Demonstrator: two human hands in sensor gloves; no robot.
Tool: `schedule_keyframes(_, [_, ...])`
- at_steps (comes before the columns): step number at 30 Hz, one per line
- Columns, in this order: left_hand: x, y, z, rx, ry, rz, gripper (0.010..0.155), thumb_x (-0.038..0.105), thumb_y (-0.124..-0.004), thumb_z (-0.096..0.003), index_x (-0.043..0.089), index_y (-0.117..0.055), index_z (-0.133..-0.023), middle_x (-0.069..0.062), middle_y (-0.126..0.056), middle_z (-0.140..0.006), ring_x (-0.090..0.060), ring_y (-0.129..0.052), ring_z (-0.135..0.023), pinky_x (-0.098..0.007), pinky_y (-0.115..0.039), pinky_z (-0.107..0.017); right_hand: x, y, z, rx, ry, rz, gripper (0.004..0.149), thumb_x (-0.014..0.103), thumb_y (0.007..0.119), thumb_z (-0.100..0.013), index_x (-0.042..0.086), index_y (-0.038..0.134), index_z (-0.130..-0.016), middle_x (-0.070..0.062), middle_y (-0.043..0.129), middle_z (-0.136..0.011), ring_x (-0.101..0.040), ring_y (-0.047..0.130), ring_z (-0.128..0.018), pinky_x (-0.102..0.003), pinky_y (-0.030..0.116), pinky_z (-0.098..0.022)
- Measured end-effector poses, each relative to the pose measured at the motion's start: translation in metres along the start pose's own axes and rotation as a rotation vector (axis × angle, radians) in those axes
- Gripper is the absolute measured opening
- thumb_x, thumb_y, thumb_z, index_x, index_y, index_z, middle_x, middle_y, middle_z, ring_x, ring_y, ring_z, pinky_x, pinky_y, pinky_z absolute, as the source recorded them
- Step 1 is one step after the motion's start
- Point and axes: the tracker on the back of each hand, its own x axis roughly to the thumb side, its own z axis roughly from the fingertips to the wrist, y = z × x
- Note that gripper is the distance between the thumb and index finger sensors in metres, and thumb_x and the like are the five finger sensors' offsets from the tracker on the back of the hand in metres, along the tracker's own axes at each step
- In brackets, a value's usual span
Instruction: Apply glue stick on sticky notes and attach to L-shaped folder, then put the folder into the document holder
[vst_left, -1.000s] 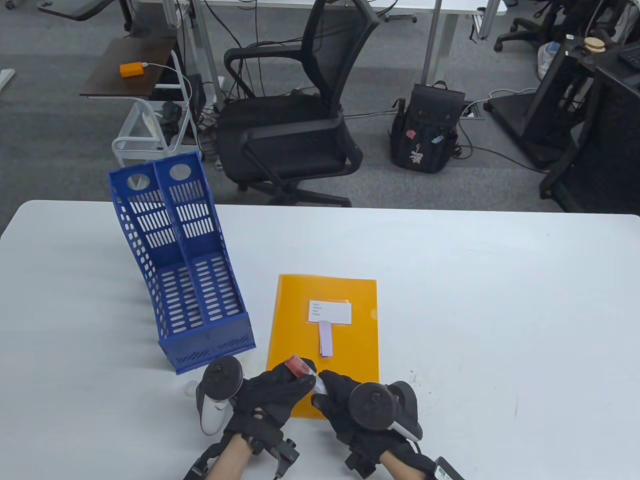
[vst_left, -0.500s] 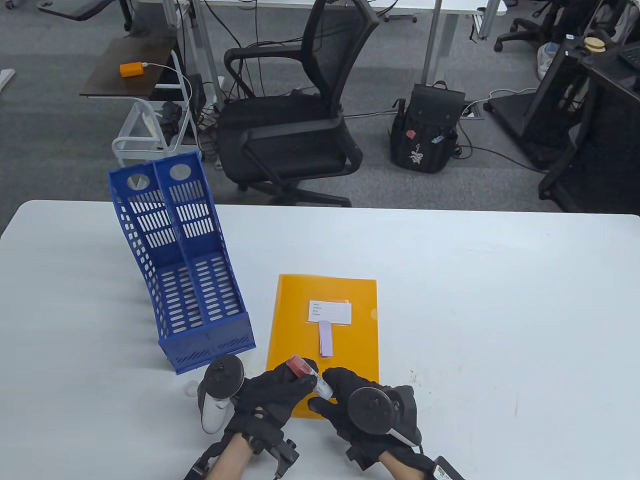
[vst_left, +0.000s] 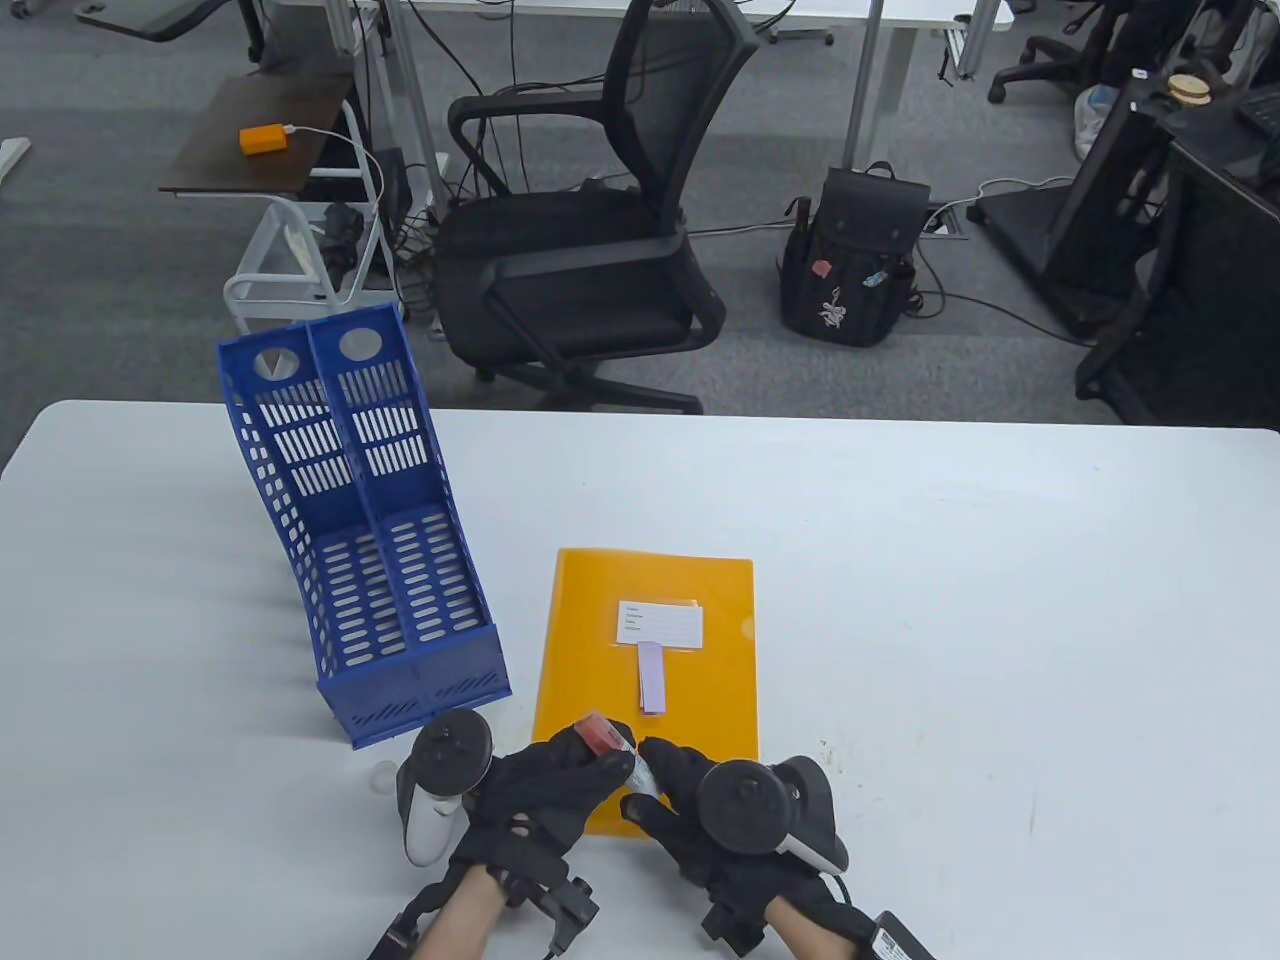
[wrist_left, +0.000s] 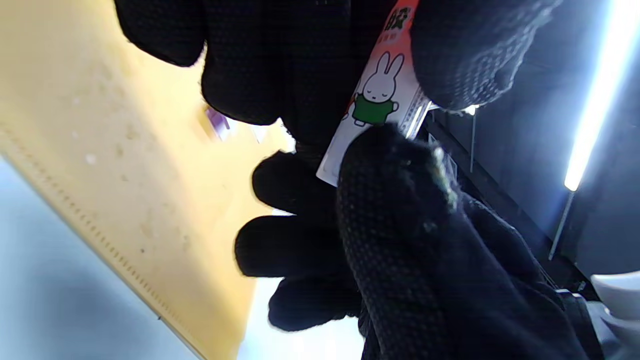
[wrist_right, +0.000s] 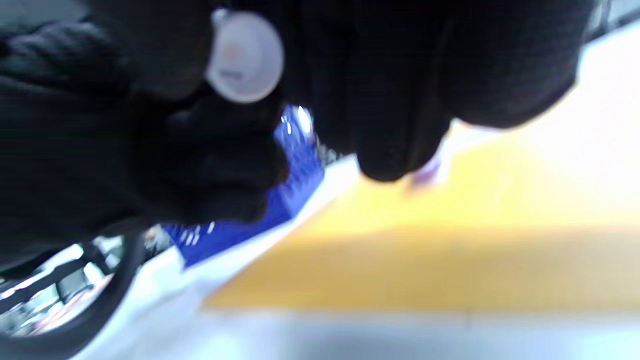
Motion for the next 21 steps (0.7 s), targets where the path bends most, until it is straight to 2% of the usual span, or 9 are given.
schedule_keyframes(2, [-0.002,-0.002,-0.001,-0.024,0.002,0.000,0.060,0.048,-0.084,-0.0447,0.009,-0.080,-0.090,-0.014,-0.098,-0.077,-0.035,-0.091,-0.078,-0.060,-0.067,-0.063,0.002,-0.002,0.000,-0.075,-0.007,0.079,0.064,0.043,0.081,-0.042,-0.008,0.082,-0.082,-0.025,0.098,-0.067,-0.035,0.103,-0.044,-0.047,0.086,-0.027])
schedule_keyframes(4, [0.000,-0.003,-0.002,-0.034,-0.007,-0.001,0.060,0.048,-0.084,-0.0450,0.009,-0.079,-0.091,-0.013,-0.098,-0.078,-0.034,-0.091,-0.078,-0.060,-0.067,-0.064,0.003,-0.005,0.002,-0.147,-0.004,0.187,0.065,0.051,0.087,-0.038,-0.001,0.083,-0.077,-0.015,0.099,-0.062,-0.028,0.103,-0.040,-0.044,0.087,-0.027])
schedule_keyframes(6, [0.002,-0.003,-0.002,-0.034,-0.016,0.000,0.060,0.048,-0.084,-0.0451,0.010,-0.079,-0.091,-0.013,-0.098,-0.078,-0.034,-0.091,-0.078,-0.060,-0.067,-0.064,0.003,-0.006,0.003,-0.203,-0.015,0.207,0.067,0.056,0.091,-0.033,0.002,0.084,-0.074,-0.012,0.100,-0.059,-0.028,0.104,-0.038,-0.044,0.088,-0.026])
schedule_keyframes(8, [0.003,-0.002,0.000,-0.013,-0.015,-0.013,0.060,0.049,-0.084,-0.0449,0.009,-0.080,-0.090,-0.013,-0.098,-0.077,-0.034,-0.091,-0.077,-0.060,-0.068,-0.063,0.002,-0.004,0.003,-0.154,-0.044,0.151,0.068,0.053,0.087,-0.038,0.000,0.082,-0.081,-0.018,0.098,-0.067,-0.032,0.103,-0.043,-0.045,0.087,-0.027])
schedule_keyframes(10, [0.003,-0.001,0.000,-0.016,-0.012,-0.011,0.060,0.048,-0.084,-0.0447,0.009,-0.080,-0.090,-0.013,-0.098,-0.077,-0.035,-0.092,-0.077,-0.060,-0.068,-0.063,0.000,0.001,0.000,-0.058,-0.058,0.067,0.071,0.049,0.076,-0.045,-0.005,0.074,-0.090,-0.026,0.091,-0.077,-0.035,0.101,-0.049,-0.047,0.086,-0.029])
schedule_keyframes(11, [0.002,-0.001,0.001,-0.015,-0.005,-0.014,0.060,0.048,-0.084,-0.0448,0.009,-0.080,-0.090,-0.014,-0.098,-0.076,-0.035,-0.091,-0.077,-0.060,-0.067,-0.063,-0.001,0.002,0.000,-0.041,-0.056,0.021,0.069,0.047,0.075,-0.046,-0.007,0.074,-0.089,-0.027,0.091,-0.076,-0.036,0.101,-0.049,-0.047,0.086,-0.028])
schedule_keyframes(13, [0.002,-0.001,0.001,-0.024,-0.009,-0.026,0.060,0.049,-0.084,-0.0451,0.009,-0.080,-0.090,-0.013,-0.099,-0.076,-0.034,-0.092,-0.076,-0.060,-0.068,-0.063,0.000,0.001,0.000,-0.107,-0.050,0.050,0.066,0.048,0.081,-0.042,-0.006,0.084,-0.079,-0.022,0.099,-0.063,-0.032,0.104,-0.040,-0.044,0.088,-0.024])
schedule_keyframes(17, [0.008,-0.003,0.002,-0.034,-0.036,-0.045,0.061,0.051,-0.083,-0.0452,0.010,-0.080,-0.090,-0.012,-0.099,-0.076,-0.034,-0.092,-0.077,-0.060,-0.067,-0.063,0.004,-0.003,0.004,-0.228,-0.049,0.179,0.067,0.058,0.089,-0.033,0.003,0.085,-0.071,-0.011,0.101,-0.055,-0.027,0.105,-0.034,-0.041,0.089,-0.022])
schedule_keyframes(21, [0.011,-0.006,0.004,-0.011,-0.024,-0.088,0.061,0.049,-0.084,-0.0453,0.009,-0.080,-0.090,-0.013,-0.098,-0.077,-0.035,-0.091,-0.078,-0.061,-0.066,-0.063,0.005,0.000,0.004,-0.190,-0.064,0.128,0.072,0.052,0.087,-0.038,-0.003,0.079,-0.084,-0.018,0.097,-0.065,-0.026,0.103,-0.030,-0.041,0.088,-0.020])
